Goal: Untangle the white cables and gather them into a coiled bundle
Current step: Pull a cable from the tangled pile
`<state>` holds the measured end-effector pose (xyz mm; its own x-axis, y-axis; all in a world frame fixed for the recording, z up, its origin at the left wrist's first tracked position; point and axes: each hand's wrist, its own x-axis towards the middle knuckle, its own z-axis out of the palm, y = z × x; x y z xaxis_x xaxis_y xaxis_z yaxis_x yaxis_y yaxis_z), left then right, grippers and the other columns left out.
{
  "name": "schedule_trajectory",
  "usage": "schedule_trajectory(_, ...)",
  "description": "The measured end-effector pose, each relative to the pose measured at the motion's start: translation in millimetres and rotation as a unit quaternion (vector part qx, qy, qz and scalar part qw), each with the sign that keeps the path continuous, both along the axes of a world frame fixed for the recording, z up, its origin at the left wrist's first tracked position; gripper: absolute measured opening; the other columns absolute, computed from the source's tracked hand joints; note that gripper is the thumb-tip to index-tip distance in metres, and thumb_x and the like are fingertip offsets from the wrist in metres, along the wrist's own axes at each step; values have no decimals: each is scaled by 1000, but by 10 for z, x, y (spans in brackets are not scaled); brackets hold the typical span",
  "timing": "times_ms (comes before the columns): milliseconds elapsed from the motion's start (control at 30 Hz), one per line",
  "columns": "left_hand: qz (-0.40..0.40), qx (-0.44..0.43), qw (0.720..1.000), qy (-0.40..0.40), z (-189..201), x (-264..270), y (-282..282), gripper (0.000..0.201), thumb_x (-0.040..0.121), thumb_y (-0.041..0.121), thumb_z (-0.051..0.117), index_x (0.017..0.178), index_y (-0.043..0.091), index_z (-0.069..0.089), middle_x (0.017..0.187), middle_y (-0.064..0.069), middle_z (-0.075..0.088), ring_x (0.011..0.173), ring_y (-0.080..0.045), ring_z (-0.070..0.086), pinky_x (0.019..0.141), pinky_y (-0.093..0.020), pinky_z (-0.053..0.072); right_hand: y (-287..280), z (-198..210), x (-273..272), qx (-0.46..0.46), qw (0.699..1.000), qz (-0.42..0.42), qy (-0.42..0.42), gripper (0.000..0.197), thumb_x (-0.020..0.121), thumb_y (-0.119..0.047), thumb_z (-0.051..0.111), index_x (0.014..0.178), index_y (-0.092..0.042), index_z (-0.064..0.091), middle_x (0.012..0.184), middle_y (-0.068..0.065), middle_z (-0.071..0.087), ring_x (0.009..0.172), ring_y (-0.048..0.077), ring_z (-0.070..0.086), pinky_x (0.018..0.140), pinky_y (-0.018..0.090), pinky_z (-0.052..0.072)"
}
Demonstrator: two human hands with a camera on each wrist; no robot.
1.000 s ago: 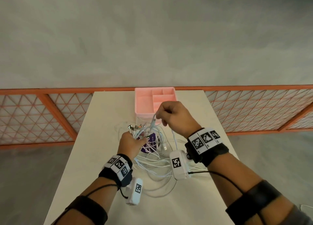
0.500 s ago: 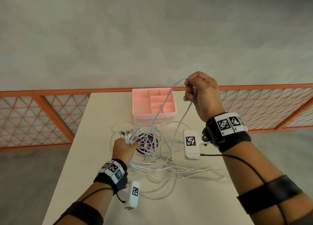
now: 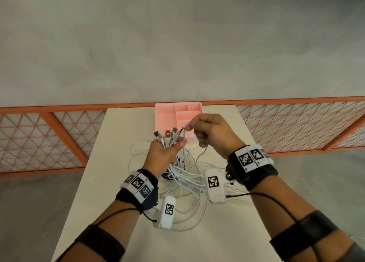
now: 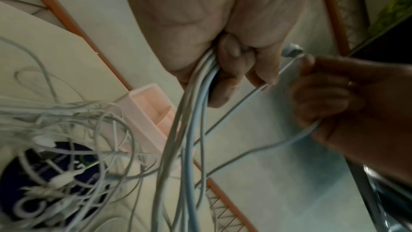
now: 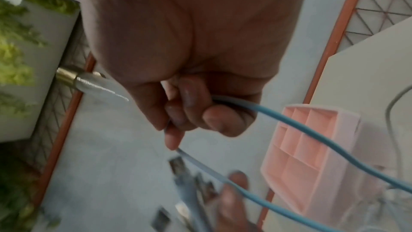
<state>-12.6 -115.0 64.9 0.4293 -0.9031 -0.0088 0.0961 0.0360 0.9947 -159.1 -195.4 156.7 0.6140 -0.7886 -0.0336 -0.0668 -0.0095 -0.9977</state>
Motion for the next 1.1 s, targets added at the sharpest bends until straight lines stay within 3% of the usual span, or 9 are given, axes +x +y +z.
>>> schedule_trajectory(300, -7, 144, 989, -25, -409, -27, 252, 16, 88, 16, 75, 75, 13, 66, 45, 7, 46, 40, -14, 36, 47, -27, 40, -419, 519, -468, 1, 941, -236, -244, 18, 97, -10, 46, 88, -12, 61, 59, 1, 43, 45, 13, 27, 46, 22, 24)
schedule_trajectory(467, 26, 118, 985, 122, -434, 78, 327, 28, 99, 26, 59, 84, 3, 65, 49, 6, 26, 42, -12, 24, 43, -23, 35, -863, 368, -1223, -43, 870, -466, -156, 16, 94, -15, 46, 102, -21, 59, 68, -5, 52, 47, 11, 42, 45, 25, 38)
schedule_trajectory(600, 25, 83, 973, 212, -256, 109, 307, 27, 102, 28, 53, 84, 8, 59, 50, 7, 23, 40, -9, 22, 41, -20, 31, -1024, -76, -1818, 15, 841, -541, 3, 33, 93, -10, 40, 119, -18, 59, 89, 0, 63, 65, 13, 57, 63, 30, 51)
schedule_trajectory(700, 3, 38, 966, 254, -49, 85, 266, 29, 102, 30, 51, 80, 12, 56, 51, 7, 21, 40, -7, 20, 39, -18, 28, -992, -483, -2067, 74, 833, -496, 235, 33, 94, -21, 54, 117, 2, 56, 106, 20, 66, 86, 27, 60, 79, 38, 52)
schedule_trajectory(800, -12, 10, 969, 247, 161, 8, 200, 29, 103, 31, 49, 80, 14, 55, 54, 6, 20, 41, -7, 18, 39, -17, 23, -844, -772, -1933, 81, 801, -440, 399, 78, 79, -52, 65, 131, 2, 44, 118, 21, 58, 105, 39, 60, 94, 53, 49)
schedule_trajectory(867, -16, -7, 972, 232, 276, -70, 137, 29, 103, 32, 49, 81, 14, 55, 55, 6, 20, 42, -7, 17, 39, -17, 21, -660, -813, -1606, -11, 864, -379, 331, 82, 80, -59, 68, 139, -7, 45, 132, 13, 57, 119, 33, 56, 102, 49, 45)
schedule_trajectory(967, 0, -18, 978, 209, 413, -215, 12, 27, 103, 32, 51, 82, 14, 55, 55, 6, 21, 42, -7, 17, 41, -17, 19, -125, -587, -897, -48, 981, -88, 165, 69, 76, -55, 73, 132, -18, 57, 111, -5, 72, 105, 12, 67, 98, 34, 50)
schedule_trajectory(1033, 26, -27, 980, 196, 463, -265, -72, 27, 102, 33, 52, 83, 15, 55, 54, 7, 22, 43, -7, 18, 43, -18, 17, 222, -565, -465, -77, 979, 89, 164, 46, 77, -45, 78, 117, -27, 64, 98, -9, 73, 92, 2, 67, 90, 22, 50)
schedule_trajectory(1100, 58, -36, 980, 186, 454, -219, -125, 27, 102, 34, 53, 81, 16, 55, 54, 7, 23, 44, -8, 19, 44, -20, 18, 463, -703, -145, -142, 957, 152, 204, 17, 85, -37, 74, 93, -29, 62, 81, -11, 66, 74, 0, 60, 73, 18, 47)
